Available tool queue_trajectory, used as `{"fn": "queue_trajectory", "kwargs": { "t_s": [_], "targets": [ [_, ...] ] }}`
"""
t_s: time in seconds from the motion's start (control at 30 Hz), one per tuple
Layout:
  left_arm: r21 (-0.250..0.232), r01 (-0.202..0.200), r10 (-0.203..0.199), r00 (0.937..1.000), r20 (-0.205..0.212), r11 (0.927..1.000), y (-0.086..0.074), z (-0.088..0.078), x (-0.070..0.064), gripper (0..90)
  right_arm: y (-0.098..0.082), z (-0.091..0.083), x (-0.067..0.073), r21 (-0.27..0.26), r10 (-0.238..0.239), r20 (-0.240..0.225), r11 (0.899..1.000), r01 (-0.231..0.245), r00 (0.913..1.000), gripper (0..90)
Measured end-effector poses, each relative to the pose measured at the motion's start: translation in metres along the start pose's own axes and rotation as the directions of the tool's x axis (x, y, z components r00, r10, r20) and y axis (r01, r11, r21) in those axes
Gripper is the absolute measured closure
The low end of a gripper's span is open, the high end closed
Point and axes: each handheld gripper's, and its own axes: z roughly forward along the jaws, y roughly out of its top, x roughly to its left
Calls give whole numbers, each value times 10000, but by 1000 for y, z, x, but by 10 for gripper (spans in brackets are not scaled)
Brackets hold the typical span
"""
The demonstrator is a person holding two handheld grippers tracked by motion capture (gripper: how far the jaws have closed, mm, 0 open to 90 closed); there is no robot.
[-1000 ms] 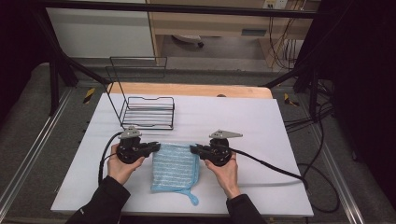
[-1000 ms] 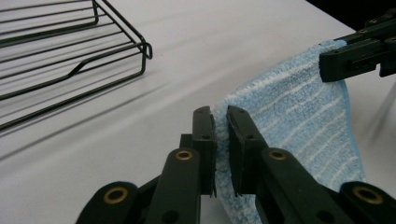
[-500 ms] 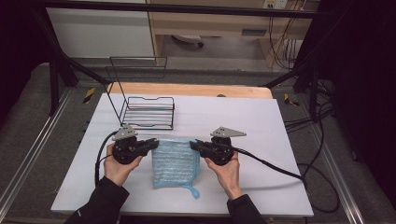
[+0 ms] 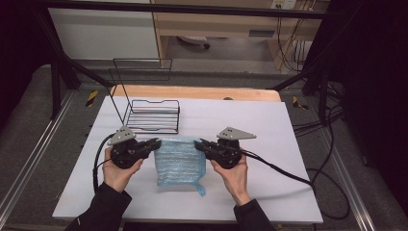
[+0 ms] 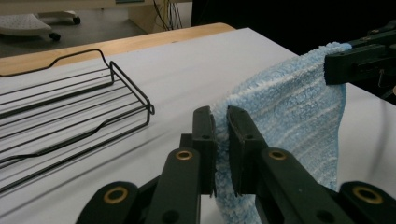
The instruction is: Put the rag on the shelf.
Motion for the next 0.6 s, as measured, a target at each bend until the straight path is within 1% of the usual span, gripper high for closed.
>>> {"fn": "queue_trajectory", "kwargs": {
  "t_s": [0.27,0.33,0.4,0.43,0.6],
  "targets": [
    [-524,-87,79,9999,-145,9986,9,-12,1,817,12,0,7,-273,-311,74,9991,313,9995,813],
    [-708,-65,52,9998,-185,9975,12,-16,1,817,18,1,10,-419,-450,58,9981,452,9990,813],
    [-863,-82,62,9997,-243,9962,15,-18,2,817,20,1,11,-461,-492,69,9977,495,9988,813],
    [-922,-102,76,9996,-280,9957,16,-20,3,817,24,2,13,-566,-609,115,9965,614,9981,813],
    [-1263,-113,62,9992,-404,9919,23,-28,6,818,31,4,18,-787,-759,135,9939,767,9970,813]
  ]
}}
